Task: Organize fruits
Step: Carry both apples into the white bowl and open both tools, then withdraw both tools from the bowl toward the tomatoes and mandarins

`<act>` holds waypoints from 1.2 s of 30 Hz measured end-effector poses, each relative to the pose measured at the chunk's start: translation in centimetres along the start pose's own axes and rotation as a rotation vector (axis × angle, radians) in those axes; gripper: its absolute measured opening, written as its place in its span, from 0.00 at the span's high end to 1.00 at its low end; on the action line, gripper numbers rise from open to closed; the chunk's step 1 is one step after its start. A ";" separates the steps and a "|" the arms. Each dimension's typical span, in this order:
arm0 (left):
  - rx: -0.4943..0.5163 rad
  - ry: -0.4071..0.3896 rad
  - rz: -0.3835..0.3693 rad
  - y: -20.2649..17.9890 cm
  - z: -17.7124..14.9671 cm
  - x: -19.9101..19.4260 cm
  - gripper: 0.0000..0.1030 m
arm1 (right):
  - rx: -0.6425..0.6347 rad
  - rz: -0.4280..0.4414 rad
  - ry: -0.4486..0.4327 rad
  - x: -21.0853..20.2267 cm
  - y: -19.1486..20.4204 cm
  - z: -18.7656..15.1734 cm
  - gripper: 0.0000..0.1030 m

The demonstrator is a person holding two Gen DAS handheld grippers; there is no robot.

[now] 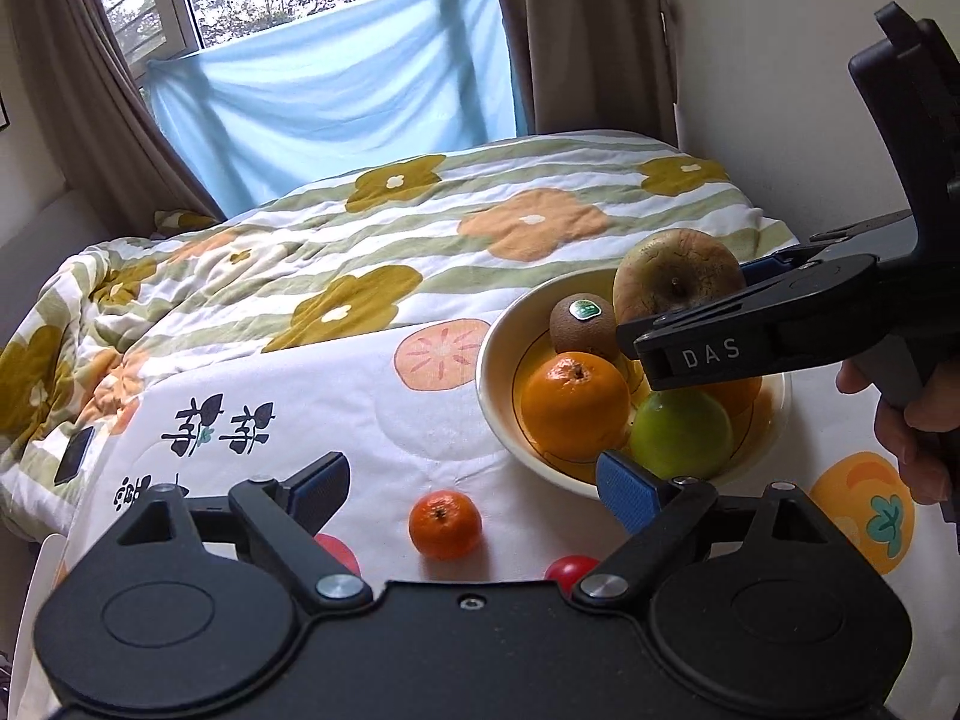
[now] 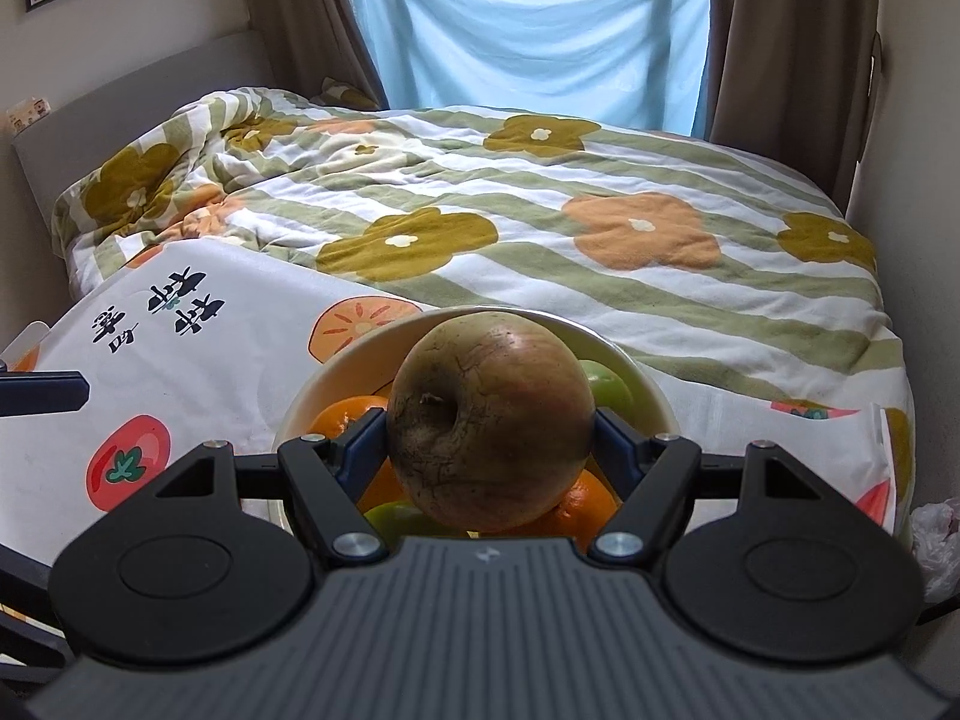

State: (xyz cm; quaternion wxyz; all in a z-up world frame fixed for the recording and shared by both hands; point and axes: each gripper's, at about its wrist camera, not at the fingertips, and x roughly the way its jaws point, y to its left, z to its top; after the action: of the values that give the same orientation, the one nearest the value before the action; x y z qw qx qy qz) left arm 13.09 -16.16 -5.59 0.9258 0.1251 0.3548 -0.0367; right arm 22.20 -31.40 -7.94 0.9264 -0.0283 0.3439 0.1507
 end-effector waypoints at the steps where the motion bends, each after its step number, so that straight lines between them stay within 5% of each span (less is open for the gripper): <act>1: -0.001 0.001 0.004 0.1 0.0 0.0 0.10 | -0.005 0.001 0.000 0.2 0.1 0.0 0.15; 7: 0.000 0.007 0.020 0.3 -0.1 0.1 0.10 | -0.048 0.012 0.002 0.7 0.8 0.0 0.14; 10: 0.006 0.004 0.028 0.2 -0.2 -0.1 0.10 | -0.062 0.019 -0.029 0.1 1.1 -0.1 0.00; 36: -0.057 -0.035 0.057 2.8 -1.4 -5.7 0.08 | 0.014 -0.034 -0.055 -7.2 1.9 -0.5 0.00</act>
State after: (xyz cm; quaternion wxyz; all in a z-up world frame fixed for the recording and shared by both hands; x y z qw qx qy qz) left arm 8.34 -13.25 -2.21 0.9357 0.1080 0.3357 -0.0024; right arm 16.08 -31.53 -3.57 0.9382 -0.0233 0.3186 0.1331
